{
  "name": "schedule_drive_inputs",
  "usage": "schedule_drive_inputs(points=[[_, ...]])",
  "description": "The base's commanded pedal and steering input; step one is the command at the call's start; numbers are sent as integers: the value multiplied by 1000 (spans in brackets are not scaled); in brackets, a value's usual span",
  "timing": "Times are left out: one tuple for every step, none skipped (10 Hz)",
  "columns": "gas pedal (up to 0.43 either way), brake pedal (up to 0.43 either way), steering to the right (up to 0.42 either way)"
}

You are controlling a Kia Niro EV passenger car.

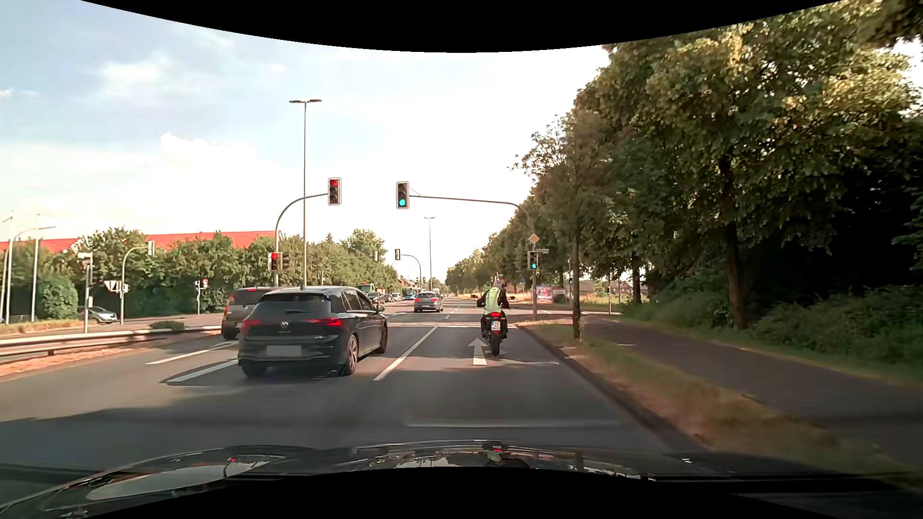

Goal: Follow the waypoints while adhering to traffic rules and regulations

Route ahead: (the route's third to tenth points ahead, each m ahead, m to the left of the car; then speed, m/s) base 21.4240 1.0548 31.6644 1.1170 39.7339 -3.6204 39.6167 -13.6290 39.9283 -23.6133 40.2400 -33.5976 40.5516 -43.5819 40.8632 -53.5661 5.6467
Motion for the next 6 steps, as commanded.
schedule_drive_inputs(points=[[157, 0, -5], [157, 0, -6], [157, 0, -5], [157, 0, -2], [157, 0, -1], [157, 0, -1]])
